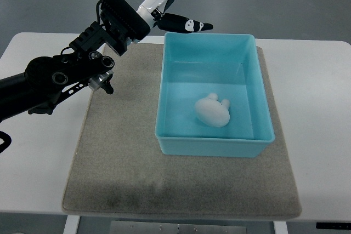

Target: Place white toy into blue box with left hand

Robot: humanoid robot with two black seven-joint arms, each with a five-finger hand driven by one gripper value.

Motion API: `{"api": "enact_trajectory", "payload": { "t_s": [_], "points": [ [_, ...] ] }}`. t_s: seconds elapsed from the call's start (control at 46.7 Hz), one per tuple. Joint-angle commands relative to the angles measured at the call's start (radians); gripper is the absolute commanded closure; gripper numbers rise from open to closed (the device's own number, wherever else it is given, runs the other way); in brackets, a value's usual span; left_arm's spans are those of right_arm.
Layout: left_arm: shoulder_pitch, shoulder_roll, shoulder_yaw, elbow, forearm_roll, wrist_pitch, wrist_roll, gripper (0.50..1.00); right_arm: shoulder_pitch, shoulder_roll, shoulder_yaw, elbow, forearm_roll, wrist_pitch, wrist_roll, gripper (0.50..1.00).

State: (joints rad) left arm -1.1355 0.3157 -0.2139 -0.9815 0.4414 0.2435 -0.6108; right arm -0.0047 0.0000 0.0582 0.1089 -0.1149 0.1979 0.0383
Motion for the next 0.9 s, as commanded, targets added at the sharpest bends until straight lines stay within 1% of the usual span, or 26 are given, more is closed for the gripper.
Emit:
{"api": "enact_trajectory", "payload": {
  "t_s": [0.0, 0.086, 0.171, 0.235, 0.407, 0.535, 0.599, 0.685, 0.813, 0.877],
  "points": [
    [-0.004, 0.0, -0.001, 0.072, -0.217, 0.0, 0.0, 0.506, 0.0, 0.0, 0.0, 0.0, 0.0, 0.0, 0.0, 0.564],
    [-0.003, -0.006, 0.001, 0.139, -0.387, 0.0, 0.0, 0.506, 0.0, 0.0, 0.0, 0.0, 0.0, 0.0, 0.0, 0.564],
    [0.002, -0.004, 0.002, 0.168, -0.524, -0.003, 0.0, 0.506, 0.0, 0.0, 0.0, 0.0, 0.0, 0.0, 0.0, 0.564],
    [0.002, 0.0, 0.002, 0.181, -0.578, -0.016, 0.0, 0.506, 0.0, 0.0, 0.0, 0.0, 0.0, 0.0, 0.0, 0.564],
    [0.006, 0.003, -0.001, 0.256, -0.684, -0.128, 0.0, 0.506, 0.0, 0.0, 0.0, 0.0, 0.0, 0.0, 0.0, 0.564],
    [0.006, 0.002, -0.001, 0.333, -0.903, -0.187, 0.002, 0.506, 0.0, 0.0, 0.0, 0.0, 0.0, 0.0, 0.0, 0.564],
    [0.006, 0.002, 0.001, 0.353, -0.99, -0.213, 0.058, 0.506, 0.0, 0.0, 0.0, 0.0, 0.0, 0.0, 0.0, 0.564],
    [0.01, 0.002, 0.001, 0.356, -1.029, -0.23, 0.082, 0.506, 0.0, 0.0, 0.0, 0.0, 0.0, 0.0, 0.0, 0.564],
    [0.017, -0.001, 0.013, 0.362, -1.026, -0.213, 0.079, 0.506, 0.0, 0.0, 0.0, 0.0, 0.001, 0.0, 0.0, 0.564],
    [0.019, 0.0, 0.013, 0.368, -1.011, -0.219, 0.079, 0.506, 0.0, 0.0, 0.0, 0.0, 0.0, 0.0, 0.0, 0.564]
  ]
}}
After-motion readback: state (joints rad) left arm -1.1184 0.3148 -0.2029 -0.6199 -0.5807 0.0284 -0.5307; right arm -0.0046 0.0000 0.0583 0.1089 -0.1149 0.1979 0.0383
